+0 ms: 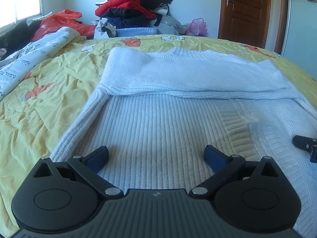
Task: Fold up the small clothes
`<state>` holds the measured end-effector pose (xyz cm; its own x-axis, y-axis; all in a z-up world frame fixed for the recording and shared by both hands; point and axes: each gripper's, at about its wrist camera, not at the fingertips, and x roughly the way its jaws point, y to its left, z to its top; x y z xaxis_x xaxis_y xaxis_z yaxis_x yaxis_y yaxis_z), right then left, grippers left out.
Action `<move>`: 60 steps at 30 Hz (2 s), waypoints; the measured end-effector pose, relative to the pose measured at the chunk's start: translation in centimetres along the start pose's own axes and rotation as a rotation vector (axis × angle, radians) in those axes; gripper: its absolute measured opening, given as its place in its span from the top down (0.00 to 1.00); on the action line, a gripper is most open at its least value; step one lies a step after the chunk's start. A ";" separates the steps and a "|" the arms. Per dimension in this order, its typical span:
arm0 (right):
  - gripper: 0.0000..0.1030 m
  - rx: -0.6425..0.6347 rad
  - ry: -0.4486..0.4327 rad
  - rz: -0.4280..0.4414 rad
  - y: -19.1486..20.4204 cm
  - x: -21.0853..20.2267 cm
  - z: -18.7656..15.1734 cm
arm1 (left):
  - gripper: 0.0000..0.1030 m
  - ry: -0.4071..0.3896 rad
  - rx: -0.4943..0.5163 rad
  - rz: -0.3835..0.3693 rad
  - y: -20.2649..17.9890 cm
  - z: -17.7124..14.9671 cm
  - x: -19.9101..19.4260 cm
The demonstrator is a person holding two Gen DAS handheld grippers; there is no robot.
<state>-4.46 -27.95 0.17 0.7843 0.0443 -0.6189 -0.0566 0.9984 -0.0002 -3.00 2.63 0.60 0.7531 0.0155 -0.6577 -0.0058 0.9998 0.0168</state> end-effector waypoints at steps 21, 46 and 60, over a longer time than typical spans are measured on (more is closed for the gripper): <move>0.00 0.004 0.002 0.004 -0.2 0.0 -0.1 | 0.00 0.000 -0.005 -0.007 0.4 -0.3 0.0; 0.01 0.018 0.004 -0.006 0.1 -2.0 -1.5 | 0.00 0.001 0.007 -0.002 0.0 -2.3 -2.4; 0.01 0.014 0.001 -0.011 0.5 -2.7 -2.2 | 0.00 0.000 0.006 -0.004 -0.1 -2.3 -2.4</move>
<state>-7.99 -27.69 0.12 0.7840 0.0333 -0.6199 -0.0392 0.9992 0.0041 -6.30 2.51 0.44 0.7529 0.0118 -0.6580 0.0006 0.9998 0.0186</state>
